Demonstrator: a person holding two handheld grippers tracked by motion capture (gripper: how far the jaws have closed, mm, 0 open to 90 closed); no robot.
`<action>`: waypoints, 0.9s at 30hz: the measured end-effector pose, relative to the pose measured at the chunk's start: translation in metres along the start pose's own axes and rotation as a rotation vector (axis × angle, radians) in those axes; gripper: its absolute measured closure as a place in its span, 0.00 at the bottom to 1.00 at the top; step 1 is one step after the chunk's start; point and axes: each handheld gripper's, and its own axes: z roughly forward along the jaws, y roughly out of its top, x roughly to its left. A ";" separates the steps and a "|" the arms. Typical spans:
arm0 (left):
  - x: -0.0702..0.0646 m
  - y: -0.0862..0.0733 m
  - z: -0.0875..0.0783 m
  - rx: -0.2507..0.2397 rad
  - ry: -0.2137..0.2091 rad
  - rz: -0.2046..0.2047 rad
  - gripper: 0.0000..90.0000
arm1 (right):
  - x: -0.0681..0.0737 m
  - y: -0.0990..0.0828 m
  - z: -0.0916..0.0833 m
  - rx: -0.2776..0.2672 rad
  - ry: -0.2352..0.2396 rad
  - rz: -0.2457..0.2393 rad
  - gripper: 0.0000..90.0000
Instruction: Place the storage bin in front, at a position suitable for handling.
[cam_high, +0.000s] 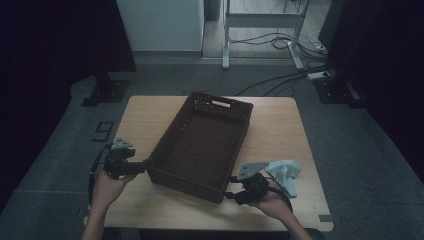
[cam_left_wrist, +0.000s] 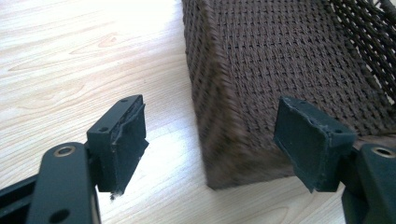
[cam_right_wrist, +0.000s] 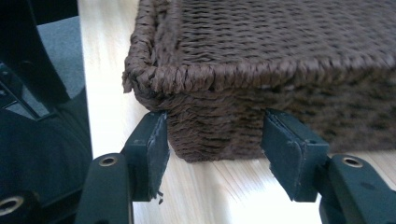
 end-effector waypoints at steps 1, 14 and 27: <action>0.000 0.000 0.000 0.001 0.001 -0.004 0.28 | 0.003 0.004 0.005 0.002 0.010 -0.010 0.45; 0.004 0.011 0.025 0.056 0.046 -0.011 0.47 | 0.009 0.012 0.021 0.017 0.024 -0.015 0.46; 0.009 0.002 0.019 0.062 0.007 -0.012 0.71 | 0.023 0.018 0.032 0.010 0.020 -0.029 0.46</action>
